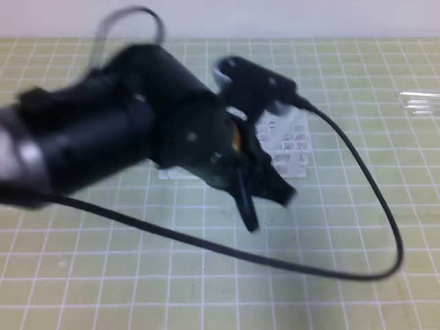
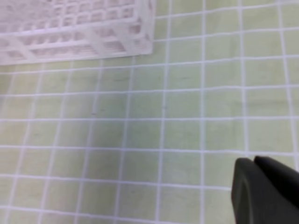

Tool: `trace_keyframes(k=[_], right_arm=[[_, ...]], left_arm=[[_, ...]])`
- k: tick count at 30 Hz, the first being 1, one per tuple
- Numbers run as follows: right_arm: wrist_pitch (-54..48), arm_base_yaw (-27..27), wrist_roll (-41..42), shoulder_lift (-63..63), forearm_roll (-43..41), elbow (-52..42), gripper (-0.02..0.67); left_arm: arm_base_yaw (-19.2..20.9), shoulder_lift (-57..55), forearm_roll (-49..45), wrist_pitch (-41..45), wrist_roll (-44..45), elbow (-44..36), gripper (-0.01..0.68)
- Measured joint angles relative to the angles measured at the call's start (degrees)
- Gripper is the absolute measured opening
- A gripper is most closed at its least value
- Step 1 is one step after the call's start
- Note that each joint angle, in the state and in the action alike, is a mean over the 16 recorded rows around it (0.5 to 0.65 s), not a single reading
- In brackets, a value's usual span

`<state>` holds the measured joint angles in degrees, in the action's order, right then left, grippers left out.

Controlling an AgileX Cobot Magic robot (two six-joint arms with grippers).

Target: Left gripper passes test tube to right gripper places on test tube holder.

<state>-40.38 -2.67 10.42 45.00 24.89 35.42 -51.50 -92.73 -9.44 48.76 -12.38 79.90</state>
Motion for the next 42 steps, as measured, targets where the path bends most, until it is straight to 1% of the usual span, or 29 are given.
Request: trace_keyframes(k=[4,9,12,21,24,27,29,32,35,37,39,42], right_arm=[[0.16,0.00,2.28,0.00,2.44,0.32,-0.016],[0.46,0.00,4.87,0.00,5.22,1.54,-0.016],[0.82,0.00,5.63,0.00,6.14,2.55,-0.016],[1.53,0.00,5.98,1.21,6.67,5.65,-0.016],[1.47,-0.02,6.81,2.35,7.59,6.63,-0.016],[1.26,-0.29,8.11,3.85,9.03,7.76,-0.016],[1.14,-0.80,9.01,5.13,10.04,8.72,-0.016],[1.26,-2.34,10.37,7.37,11.52,10.55,-0.016],[1.93,-5.06,11.73,9.97,12.93,12.88,-0.016],[2.66,-7.44,12.46,11.89,13.56,14.67,-0.016],[3.49,-10.26,12.75,13.96,13.53,16.66,-0.016],[4.77,-15.00,12.24,17.30,12.16,20.08,-0.016]], left_arm=[[1.64,4.27,-0.50,-3.17,0.01,-1.61,0.066],[3.68,9.70,-0.70,-7.78,0.10,-5.65,0.066],[4.58,13.30,-0.74,-11.56,0.15,-9.16,0.054],[5.73,24.70,-0.77,-24.79,-1.11,-22.91,0.041],[5.78,28.55,-0.77,-29.83,-1.96,-28.08,0.041],[5.77,31.94,-0.74,-34.18,-2.83,-32.99,0.060],[5.78,34.08,-0.77,-37.44,-3.39,-36.26,0.048],[5.79,36.63,-0.77,-41.63,-4.02,-40.58,0.047],[5.84,38.40,-0.71,-45.43,-4.49,-44.30,0.054],[6.05,39.23,-0.61,-47.25,-4.69,-46.21,0.060],[6.47,39.81,-0.50,-49.07,-4.89,-47.82,0.047],[7.38,40.22,-0.30,-51.02,-5.17,-49.54,0.047]])
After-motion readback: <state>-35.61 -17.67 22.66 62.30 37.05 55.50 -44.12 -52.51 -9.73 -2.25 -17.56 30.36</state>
